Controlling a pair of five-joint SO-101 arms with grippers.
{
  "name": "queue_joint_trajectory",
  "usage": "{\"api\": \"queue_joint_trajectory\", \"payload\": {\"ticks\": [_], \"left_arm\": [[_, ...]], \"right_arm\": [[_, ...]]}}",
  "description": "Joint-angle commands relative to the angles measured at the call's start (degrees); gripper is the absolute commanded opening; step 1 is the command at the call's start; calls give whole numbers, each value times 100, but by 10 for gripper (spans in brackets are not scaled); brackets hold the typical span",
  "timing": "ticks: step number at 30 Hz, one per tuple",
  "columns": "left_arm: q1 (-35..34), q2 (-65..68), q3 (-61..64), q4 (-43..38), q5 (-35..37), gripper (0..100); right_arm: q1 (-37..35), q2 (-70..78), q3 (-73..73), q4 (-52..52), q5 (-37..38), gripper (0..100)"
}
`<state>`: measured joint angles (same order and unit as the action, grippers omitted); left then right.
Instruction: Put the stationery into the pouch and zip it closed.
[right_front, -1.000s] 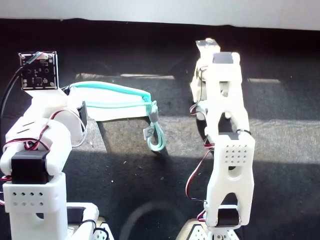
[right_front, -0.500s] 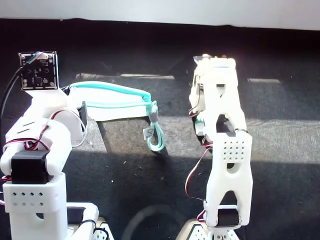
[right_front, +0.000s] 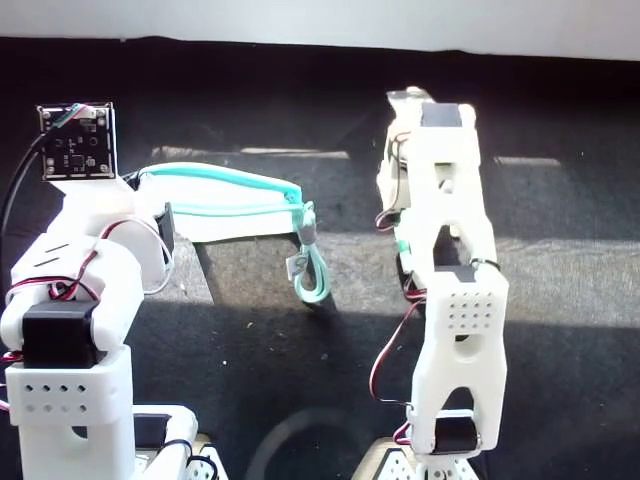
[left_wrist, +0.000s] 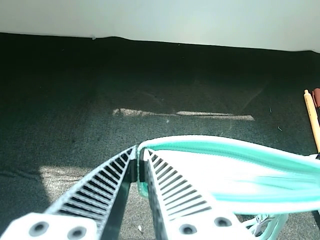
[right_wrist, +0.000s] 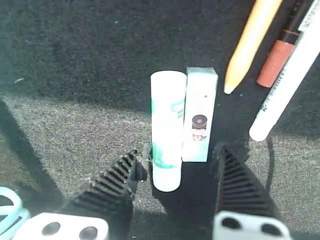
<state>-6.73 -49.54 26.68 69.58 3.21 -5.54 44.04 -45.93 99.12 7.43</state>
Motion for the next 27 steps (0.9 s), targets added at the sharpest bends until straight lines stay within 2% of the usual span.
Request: {"api": "queue_joint_trajectory", "payload": {"ticks": [1, 8, 14, 18, 21, 27], "left_arm": [[-57, -4, 48, -18, 9, 9], [-57, -4, 48, -18, 9, 9], [-75, -4, 48, 26, 9, 9], [-75, -4, 48, 0, 9, 9], [-75, -4, 57, -9, 9, 9], [-75, -4, 75, -18, 9, 9]], "right_arm": [[-259, -409, -4, -101, -53, 120], [-295, -40, -4, -725, -44, 116], [-215, 426, -22, -769, -44, 117], [-215, 426, -22, -848, -44, 181], [-242, 418, -207, -708, 79, 222], [-163, 338, -1042, -4, 185, 221]]}}
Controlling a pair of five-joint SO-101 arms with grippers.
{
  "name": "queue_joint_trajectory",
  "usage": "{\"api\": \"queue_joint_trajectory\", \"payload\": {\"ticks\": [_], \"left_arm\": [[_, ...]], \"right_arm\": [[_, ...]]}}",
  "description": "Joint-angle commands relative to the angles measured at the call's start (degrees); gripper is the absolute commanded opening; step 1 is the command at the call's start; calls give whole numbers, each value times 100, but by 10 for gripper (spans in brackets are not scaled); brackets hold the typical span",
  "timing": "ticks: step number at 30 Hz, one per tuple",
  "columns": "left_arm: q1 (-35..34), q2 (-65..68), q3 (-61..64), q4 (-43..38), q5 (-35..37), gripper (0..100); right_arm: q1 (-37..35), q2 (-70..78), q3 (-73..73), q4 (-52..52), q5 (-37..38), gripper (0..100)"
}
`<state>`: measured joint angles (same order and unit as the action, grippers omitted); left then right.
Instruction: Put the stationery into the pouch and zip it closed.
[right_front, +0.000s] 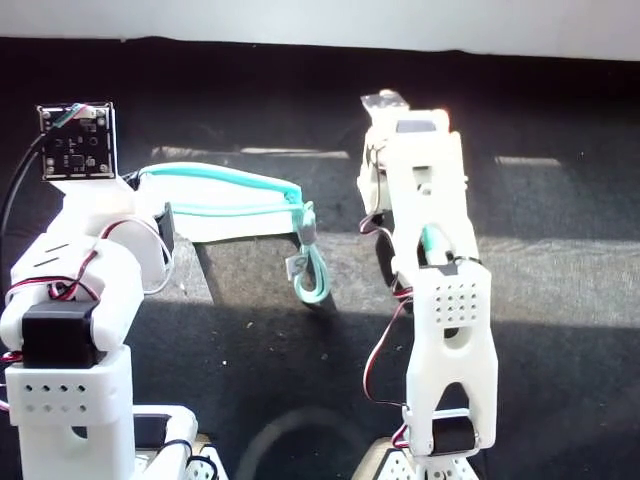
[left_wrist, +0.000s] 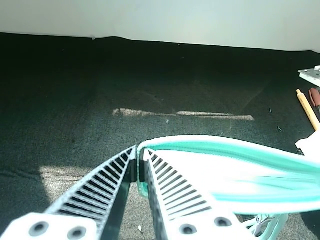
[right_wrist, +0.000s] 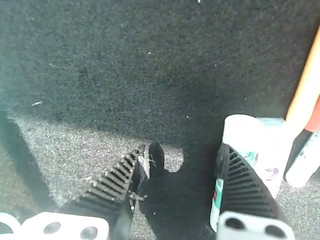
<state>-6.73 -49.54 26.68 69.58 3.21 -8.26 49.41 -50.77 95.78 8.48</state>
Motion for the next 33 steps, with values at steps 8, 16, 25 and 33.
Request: {"api": "queue_joint_trajectory", "payload": {"ticks": [8, 16, 25, 33], "left_arm": [[-75, -4, 75, -18, 9, 9], [-75, -4, 75, -18, 9, 9], [-75, -4, 75, -18, 9, 9], [-75, -4, 48, 0, 9, 9]], "right_arm": [[479, 57, -840, 391, 88, 221], [418, 831, -831, 391, 97, 221], [286, 505, -831, 365, 422, 221], [374, 1138, -822, 31, 1055, 219]]}}
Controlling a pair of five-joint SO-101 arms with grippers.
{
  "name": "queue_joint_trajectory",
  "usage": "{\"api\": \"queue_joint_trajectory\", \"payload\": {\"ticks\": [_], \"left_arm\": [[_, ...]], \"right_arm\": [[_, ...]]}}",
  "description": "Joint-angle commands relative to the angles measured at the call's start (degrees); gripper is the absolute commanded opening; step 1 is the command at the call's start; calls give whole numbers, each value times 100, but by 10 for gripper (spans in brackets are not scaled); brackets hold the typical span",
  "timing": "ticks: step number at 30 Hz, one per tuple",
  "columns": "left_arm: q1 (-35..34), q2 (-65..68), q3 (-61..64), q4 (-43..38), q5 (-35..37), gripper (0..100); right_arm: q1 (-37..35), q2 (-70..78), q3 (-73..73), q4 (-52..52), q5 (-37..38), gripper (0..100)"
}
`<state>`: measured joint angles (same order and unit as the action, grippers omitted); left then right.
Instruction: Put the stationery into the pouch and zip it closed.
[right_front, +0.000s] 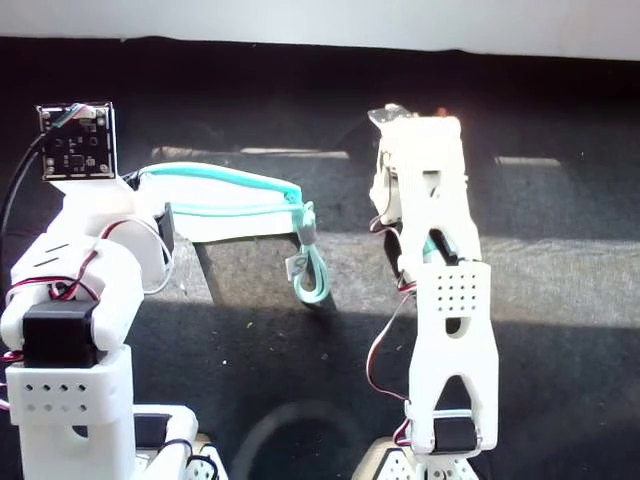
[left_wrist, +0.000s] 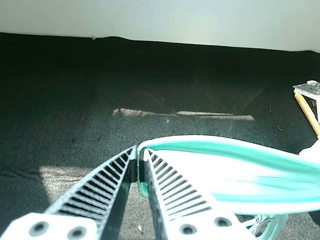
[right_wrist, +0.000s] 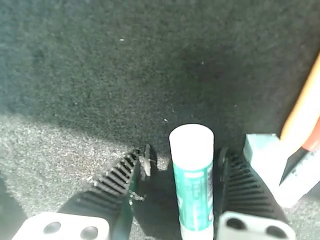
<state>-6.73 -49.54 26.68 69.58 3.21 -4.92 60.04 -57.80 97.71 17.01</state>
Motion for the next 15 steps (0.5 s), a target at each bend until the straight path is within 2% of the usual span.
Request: {"api": "queue_joint_trajectory", "payload": {"ticks": [1, 5, 15], "left_arm": [[-75, -4, 48, 9, 9, 9], [-75, -4, 48, 0, 9, 9], [-75, -4, 57, 18, 9, 9]], "right_arm": [[48, 110, -127, -215, 202, 207], [40, 110, -207, -444, 202, 12], [110, 92, -2396, 356, 141, 6]]}}
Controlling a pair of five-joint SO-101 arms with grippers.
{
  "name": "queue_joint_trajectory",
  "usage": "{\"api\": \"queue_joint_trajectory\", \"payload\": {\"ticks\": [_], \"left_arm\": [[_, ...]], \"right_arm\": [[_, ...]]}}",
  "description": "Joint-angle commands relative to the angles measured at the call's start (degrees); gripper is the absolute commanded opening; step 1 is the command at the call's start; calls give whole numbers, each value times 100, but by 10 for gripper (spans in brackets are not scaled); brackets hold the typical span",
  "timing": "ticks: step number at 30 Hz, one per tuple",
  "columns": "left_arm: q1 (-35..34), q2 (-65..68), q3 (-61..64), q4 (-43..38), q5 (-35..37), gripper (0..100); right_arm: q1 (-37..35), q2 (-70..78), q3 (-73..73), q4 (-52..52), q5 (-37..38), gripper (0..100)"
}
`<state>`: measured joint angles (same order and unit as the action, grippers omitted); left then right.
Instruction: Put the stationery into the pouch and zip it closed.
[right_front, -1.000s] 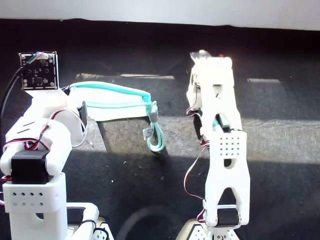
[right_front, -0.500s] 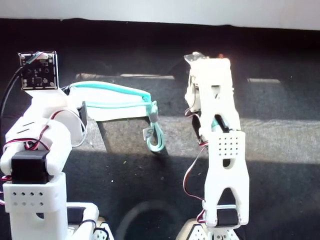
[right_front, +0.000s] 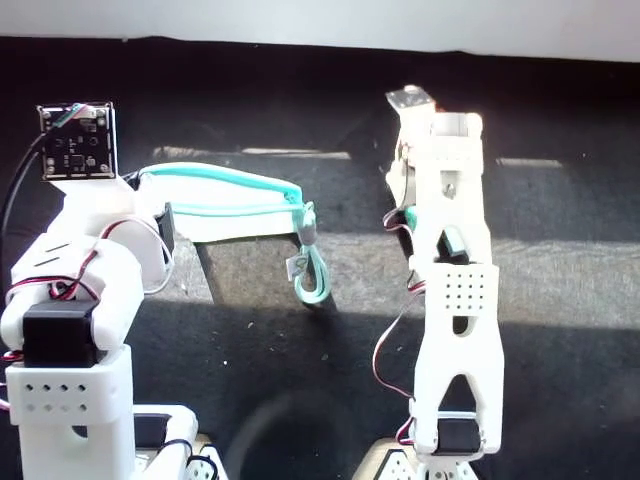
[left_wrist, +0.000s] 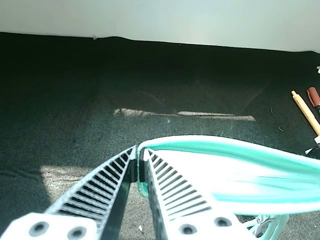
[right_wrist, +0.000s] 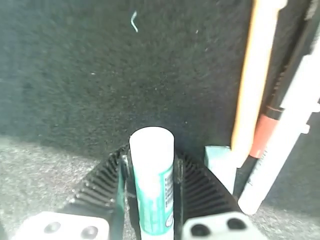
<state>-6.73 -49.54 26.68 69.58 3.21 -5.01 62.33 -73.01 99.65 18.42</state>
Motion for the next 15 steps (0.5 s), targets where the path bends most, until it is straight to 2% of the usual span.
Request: {"api": "queue_joint_trajectory", "payload": {"ticks": [1, 5, 8, 15], "left_arm": [[-66, -4, 75, 18, 9, 9], [-57, -4, 92, 26, 9, 9], [-48, 4, 92, 26, 9, 9], [-48, 48, 101, 26, 35, 9]], "right_arm": [[224, -198, -1121, 163, -185, 6], [462, -778, -1719, 154, -1187, 5], [435, -1508, -1851, 154, -1407, 5], [-558, -3688, -1833, 154, -2084, 5]]}}
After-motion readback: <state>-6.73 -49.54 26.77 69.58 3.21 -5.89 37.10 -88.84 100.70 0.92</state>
